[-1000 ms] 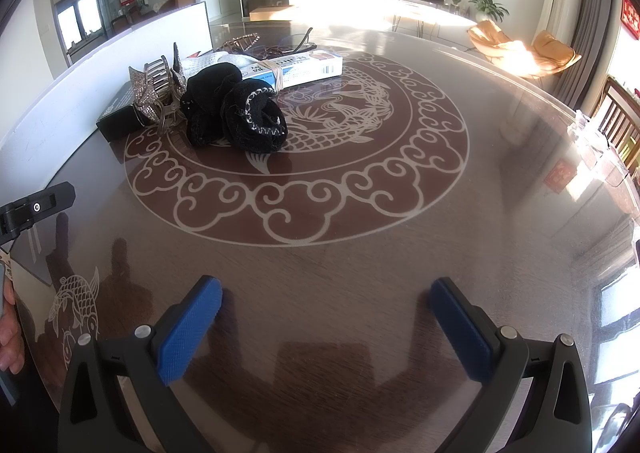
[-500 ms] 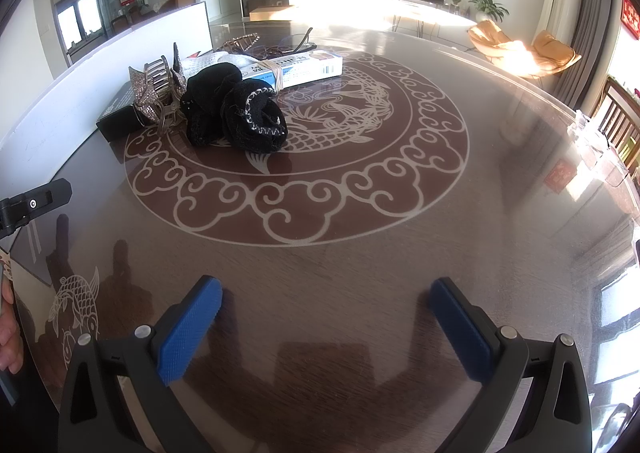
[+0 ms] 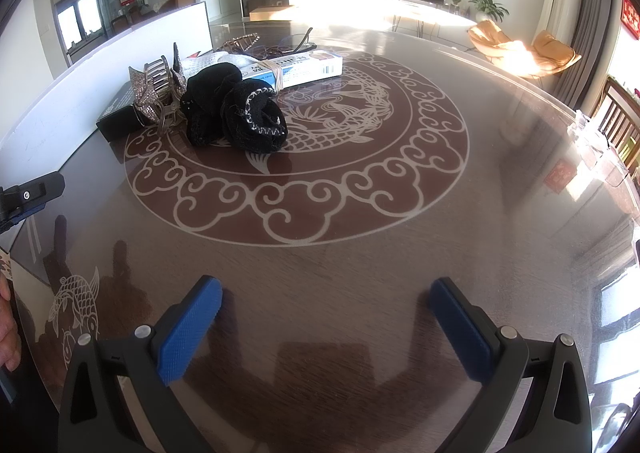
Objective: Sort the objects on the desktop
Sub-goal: 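Grasp the black fuzzy glove with the right tool and lift it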
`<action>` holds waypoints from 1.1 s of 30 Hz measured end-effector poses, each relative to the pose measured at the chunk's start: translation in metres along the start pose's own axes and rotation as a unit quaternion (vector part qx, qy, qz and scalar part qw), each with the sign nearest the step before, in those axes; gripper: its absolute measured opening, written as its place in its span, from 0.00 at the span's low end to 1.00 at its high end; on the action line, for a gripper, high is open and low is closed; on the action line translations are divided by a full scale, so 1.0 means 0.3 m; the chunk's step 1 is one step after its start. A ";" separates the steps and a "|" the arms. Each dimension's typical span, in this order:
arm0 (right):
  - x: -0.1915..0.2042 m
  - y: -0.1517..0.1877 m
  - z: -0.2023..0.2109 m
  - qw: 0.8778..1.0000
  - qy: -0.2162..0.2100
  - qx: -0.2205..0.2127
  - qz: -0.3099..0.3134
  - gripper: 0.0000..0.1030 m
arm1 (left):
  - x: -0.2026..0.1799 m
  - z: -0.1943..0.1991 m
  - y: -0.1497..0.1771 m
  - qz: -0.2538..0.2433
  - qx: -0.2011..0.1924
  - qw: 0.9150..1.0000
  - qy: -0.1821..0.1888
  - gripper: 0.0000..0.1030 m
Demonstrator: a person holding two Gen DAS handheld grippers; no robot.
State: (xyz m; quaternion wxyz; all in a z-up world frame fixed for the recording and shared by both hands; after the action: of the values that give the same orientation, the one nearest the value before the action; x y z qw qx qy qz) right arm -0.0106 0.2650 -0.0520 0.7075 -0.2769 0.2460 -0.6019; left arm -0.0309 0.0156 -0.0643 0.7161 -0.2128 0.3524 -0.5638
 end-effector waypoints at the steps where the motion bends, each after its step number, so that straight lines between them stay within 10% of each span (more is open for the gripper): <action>1: 0.001 -0.003 0.000 1.000 0.000 0.000 0.000 1.00 | 0.005 -0.002 -0.001 0.005 0.001 1.000 0.001 1.00; 13: 0.143 -0.250 -0.056 0.994 -0.068 -0.055 0.070 1.00 | 0.029 0.003 -0.002 0.022 -0.007 1.000 -0.004 1.00; 18: 0.260 -0.350 -0.205 0.976 -0.053 -0.019 0.211 1.00 | 0.018 -0.007 0.002 0.011 -0.004 1.000 -0.010 1.00; 23: 0.281 -0.358 -0.294 0.971 -0.085 0.014 0.225 0.99 | 0.011 -0.013 0.007 0.004 -0.002 1.000 -0.013 1.00; 25: 0.272 -0.357 -0.304 0.973 -0.105 0.017 0.205 0.94 | 0.005 -0.019 0.009 0.001 -0.001 1.000 -0.014 1.00; 27: 0.258 -0.353 -0.309 0.976 -0.134 0.028 0.172 0.63 | 0.001 -0.023 0.009 -0.002 0.000 1.000 -0.013 1.00; 33: 0.227 -0.297 -0.242 0.982 -0.131 0.015 0.133 0.49 | 0.005 -0.020 0.009 0.002 0.003 1.000 -0.004 1.00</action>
State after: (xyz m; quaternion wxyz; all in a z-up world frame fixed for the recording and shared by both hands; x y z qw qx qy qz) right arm -0.1131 0.1800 -0.0443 0.8115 -0.3077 0.1769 -0.4643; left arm -0.0335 0.0154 -0.0705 0.7188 -0.2125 0.3485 -0.5627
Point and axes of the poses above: each gripper's, at about its wrist camera, not at the fingertips, and z roughly against the way its jaws point, x to its left, y to its underside, the point moved 2 cm from there along -z, roughly the way its jaws point, and after that the axes turned 8 degrees about -x, right-handed, at the moved point
